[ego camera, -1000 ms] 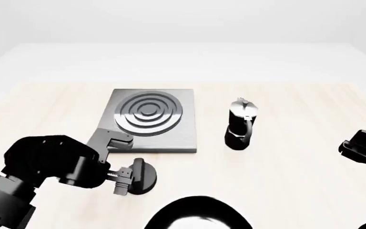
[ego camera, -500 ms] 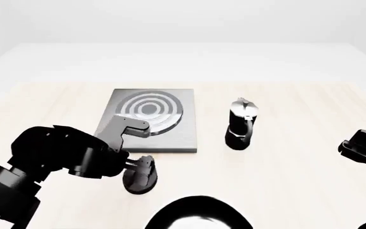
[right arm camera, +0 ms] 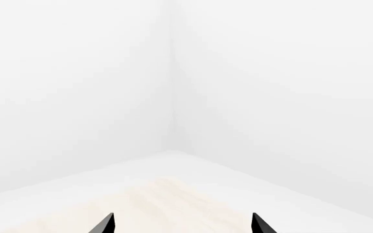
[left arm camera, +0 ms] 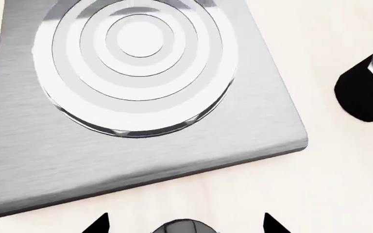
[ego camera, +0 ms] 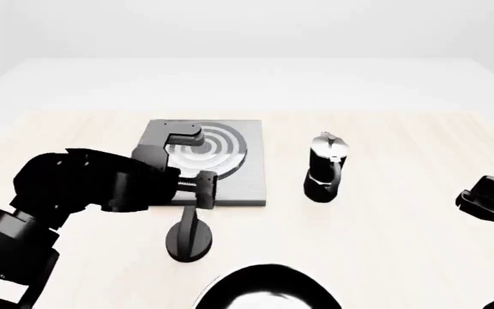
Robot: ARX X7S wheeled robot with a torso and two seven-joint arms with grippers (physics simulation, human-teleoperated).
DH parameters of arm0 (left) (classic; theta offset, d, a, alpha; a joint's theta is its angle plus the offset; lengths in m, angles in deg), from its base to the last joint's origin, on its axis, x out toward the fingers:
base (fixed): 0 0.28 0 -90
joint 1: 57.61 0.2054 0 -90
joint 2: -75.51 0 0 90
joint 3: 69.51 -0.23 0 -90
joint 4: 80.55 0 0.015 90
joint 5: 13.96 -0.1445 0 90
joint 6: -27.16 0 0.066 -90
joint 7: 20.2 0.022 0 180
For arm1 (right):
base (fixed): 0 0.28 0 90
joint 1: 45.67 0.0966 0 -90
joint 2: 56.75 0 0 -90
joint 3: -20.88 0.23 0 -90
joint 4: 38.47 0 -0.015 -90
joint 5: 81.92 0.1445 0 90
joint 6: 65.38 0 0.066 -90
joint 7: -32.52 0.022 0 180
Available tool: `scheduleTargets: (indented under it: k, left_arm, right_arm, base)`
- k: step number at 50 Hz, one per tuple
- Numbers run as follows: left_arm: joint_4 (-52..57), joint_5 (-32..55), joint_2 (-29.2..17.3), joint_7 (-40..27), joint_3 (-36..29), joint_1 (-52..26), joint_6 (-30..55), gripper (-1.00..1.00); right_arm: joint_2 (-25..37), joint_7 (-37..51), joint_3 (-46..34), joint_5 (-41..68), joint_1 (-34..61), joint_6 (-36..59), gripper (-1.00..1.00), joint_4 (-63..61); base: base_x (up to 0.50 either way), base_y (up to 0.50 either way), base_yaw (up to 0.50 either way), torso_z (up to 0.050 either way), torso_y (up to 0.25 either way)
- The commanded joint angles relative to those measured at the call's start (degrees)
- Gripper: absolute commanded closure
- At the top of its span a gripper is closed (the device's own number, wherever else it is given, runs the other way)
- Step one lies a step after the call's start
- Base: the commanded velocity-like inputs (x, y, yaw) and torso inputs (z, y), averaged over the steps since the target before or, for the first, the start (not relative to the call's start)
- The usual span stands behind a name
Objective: Turn on the stove and put the frying pan on it.
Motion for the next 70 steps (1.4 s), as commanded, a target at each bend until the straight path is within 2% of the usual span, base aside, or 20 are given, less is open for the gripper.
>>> scheduleTargets:
  k: [1,6,9,10,12,18,20,25,28,29,31,34,36,38,40,45,53,63,70]
  left_arm:
    - [8.03,0.39,-0.68,-6.87,6.90,-0.23,-4.74,-1.00]
    - [19.99,7.20,-3.75,-14.83,12.52,-4.32,-3.14,-1.00]
    - [21.20,8.90,-4.01,-16.23,13.39,-4.84,-2.77,-1.00]
    - [25.72,17.50,-5.23,-22.73,16.69,-7.61,-1.44,-1.00]
    - [28.06,22.24,-5.87,-26.35,17.88,-8.91,-0.86,-1.00]
    - [34.71,33.31,-8.77,-37.73,19.11,-10.30,-1.27,-1.00]
    - [35.99,33.98,-9.92,-38.43,17.85,-10.81,0.75,-1.00]
    - [40.37,33.21,-12.94,-33.14,19.20,-12.81,5.04,-1.00]
    - [44.93,26.58,-14.53,-23.40,24.05,-12.17,5.84,-1.00]
    - [44.84,27.68,-15.28,-22.85,23.69,-12.44,6.79,-1.00]
    - [42.91,35.71,-18.27,-23.11,19.86,-14.83,10.98,-1.00]
    - [46.10,38.68,-19.62,-16.97,23.04,-13.31,12.17,-1.00]
    - [47.67,39.66,-21.06,-14.27,22.19,-13.94,16.31,-1.00]
    - [47.94,40.08,-21.55,-13.63,21.87,-14.00,17.07,-1.00]
    - [50.07,43.68,-23.31,-10.11,21.68,-14.15,20.23,-1.00]
    - [51.58,48.02,-25.87,-10.78,18.52,-15.14,19.77,-1.00]
    - [59.90,56.42,-30.05,-13.31,14.09,-10.53,14.75,-1.00]
    - [63.49,60.18,-32.82,-12.86,13.00,-8.23,13.45,-1.00]
    - [65.83,59.04,-33.90,-13.66,11.05,-4.42,13.86,-1.00]
  right_arm:
    - [-0.98,-1.60,1.25,-0.31,0.67,-0.35,-1.00,0.99]
    - [-0.80,-1.38,0.46,-0.39,1.27,-0.06,-1.00,1.13]
    - [-0.75,-1.31,0.42,-0.35,1.29,-0.08,-1.00,1.17]
    - [-0.77,-1.30,0.30,-0.26,1.40,0.07,-1.00,1.05]
    - [-0.75,-1.31,0.28,-0.14,1.42,0.12,-1.00,1.01]
    - [-0.52,-1.84,-0.16,0.96,1.76,1.82,-1.00,0.40]
    - [-0.40,-1.78,-0.21,1.00,1.84,1.97,-1.00,0.21]
    - [-0.30,-1.73,0.03,1.20,1.89,1.90,-1.00,0.17]
    - [-0.15,-1.71,0.21,1.35,1.89,2.08,-1.00,-0.03]
    - [-0.13,-1.74,0.29,1.46,1.93,2.12,-1.00,-0.04]
    - [-0.09,-1.80,0.37,1.67,2.17,2.21,-1.00,0.15]
    - [-0.05,-1.73,0.28,1.67,2.21,2.11,-1.00,0.26]
    - [0.01,-1.72,0.17,1.68,2.20,2.12,-1.00,0.40]
    - [0.06,-1.70,0.15,1.69,2.17,2.07,-1.00,0.47]
    - [0.12,-1.65,0.34,1.80,2.16,2.25,-1.00,0.36]
    - [0.20,-1.46,0.26,1.86,2.25,2.41,-1.00,0.36]
    - [0.40,-1.33,0.06,1.97,2.29,2.61,-1.00,0.40]
    - [0.57,-1.07,0.02,2.05,2.18,2.71,-1.00,0.48]
    - [0.49,-0.88,-0.37,1.86,1.88,2.16,-1.00,0.92]
  base:
    - [0.00,0.00,0.00,0.000,0.000]
    - [0.00,0.00,0.00,0.000,0.000]
    - [0.00,0.00,0.00,0.000,0.000]
    - [0.00,0.00,0.00,0.000,0.000]
    - [0.00,0.00,0.00,0.000,0.000]
    - [0.00,0.00,0.00,0.000,0.000]
    - [0.00,0.00,0.00,0.000,0.000]
    - [0.00,0.00,0.00,0.000,0.000]
    - [0.00,0.00,0.00,0.000,0.000]
    - [0.00,0.00,0.00,0.000,0.000]
    - [0.00,0.00,0.00,0.000,0.000]
    - [0.00,0.00,0.00,0.000,0.000]
    - [0.00,0.00,0.00,0.000,0.000]
    - [0.00,0.00,0.00,0.000,0.000]
    - [0.00,0.00,0.00,0.000,0.000]
    - [0.00,0.00,0.00,0.000,0.000]
    - [0.00,0.00,0.00,0.000,0.000]
    - [0.00,0.00,0.00,0.000,0.000]
    - [0.00,0.00,0.00,0.000,0.000]
